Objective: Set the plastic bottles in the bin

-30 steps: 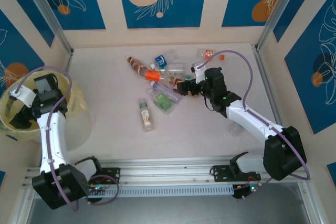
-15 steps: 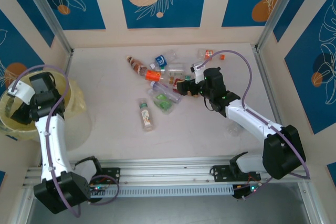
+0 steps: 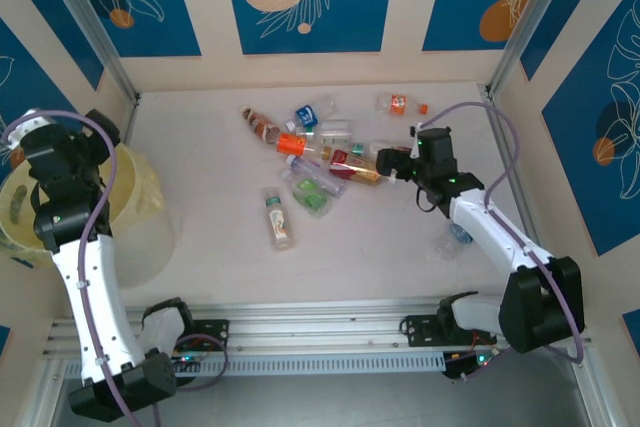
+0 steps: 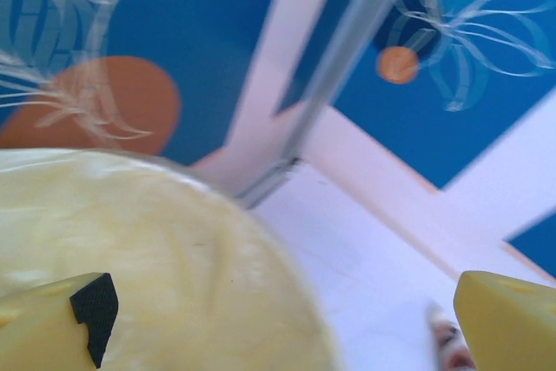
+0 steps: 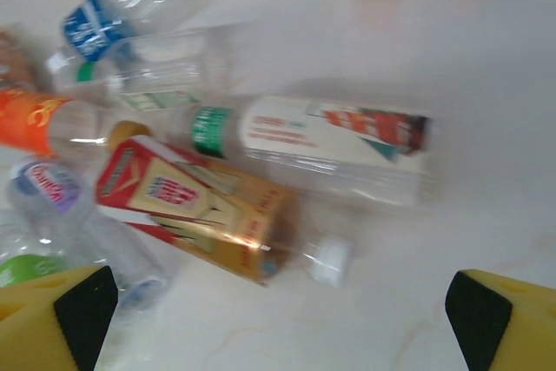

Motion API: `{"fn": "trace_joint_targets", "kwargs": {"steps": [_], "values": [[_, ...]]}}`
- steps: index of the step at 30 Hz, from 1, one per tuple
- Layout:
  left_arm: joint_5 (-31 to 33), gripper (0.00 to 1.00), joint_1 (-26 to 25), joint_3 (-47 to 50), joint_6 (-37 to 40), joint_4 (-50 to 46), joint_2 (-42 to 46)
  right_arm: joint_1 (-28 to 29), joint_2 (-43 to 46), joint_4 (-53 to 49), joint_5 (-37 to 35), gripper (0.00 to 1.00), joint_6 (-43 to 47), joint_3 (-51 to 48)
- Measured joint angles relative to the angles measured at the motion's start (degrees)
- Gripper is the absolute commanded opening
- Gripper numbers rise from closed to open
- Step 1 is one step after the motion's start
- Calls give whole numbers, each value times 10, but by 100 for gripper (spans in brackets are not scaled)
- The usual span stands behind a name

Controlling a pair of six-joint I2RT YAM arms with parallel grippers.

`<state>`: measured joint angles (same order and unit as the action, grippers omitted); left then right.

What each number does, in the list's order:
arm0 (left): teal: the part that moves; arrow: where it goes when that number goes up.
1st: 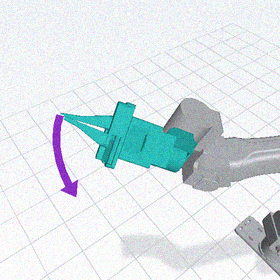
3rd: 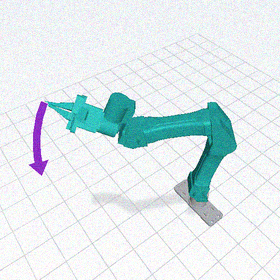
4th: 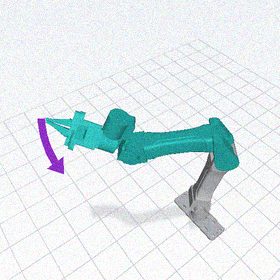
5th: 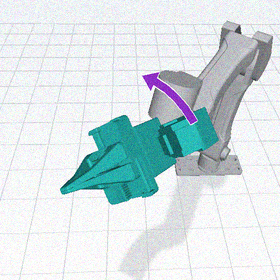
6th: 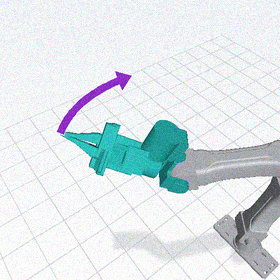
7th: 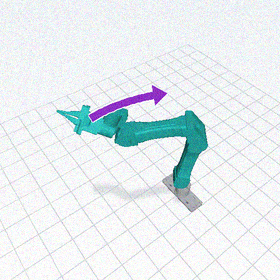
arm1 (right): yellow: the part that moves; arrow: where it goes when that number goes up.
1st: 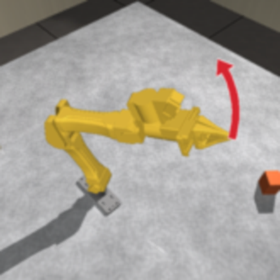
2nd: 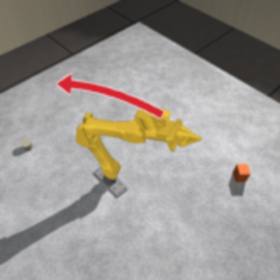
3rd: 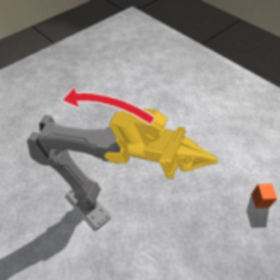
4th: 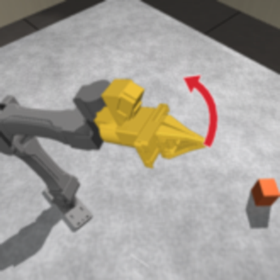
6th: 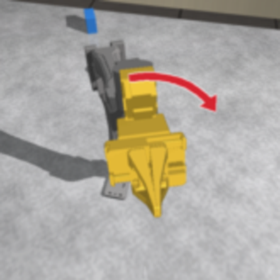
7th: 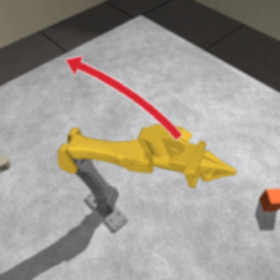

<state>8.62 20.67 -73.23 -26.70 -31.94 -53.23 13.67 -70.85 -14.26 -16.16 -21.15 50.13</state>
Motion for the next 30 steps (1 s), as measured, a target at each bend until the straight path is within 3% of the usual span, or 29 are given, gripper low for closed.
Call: {"fn": "trace_joint_targets", "kwargs": {"steps": [9,17,22,30], "values": [[-188,100,-105,-5,-2,61,-28,-136,76,-161,-3,99,-76,-9],[-306,100,-193,-39,29,66,-105,-226,188,-270,-1,96,-159,-79],[-364,100,-221,-19,31,93,-106,-246,201,-297,19,96,-222,-143],[-418,100,-258,73,5,200,-104,-248,130,-270,54,93,-264,-181]]}}
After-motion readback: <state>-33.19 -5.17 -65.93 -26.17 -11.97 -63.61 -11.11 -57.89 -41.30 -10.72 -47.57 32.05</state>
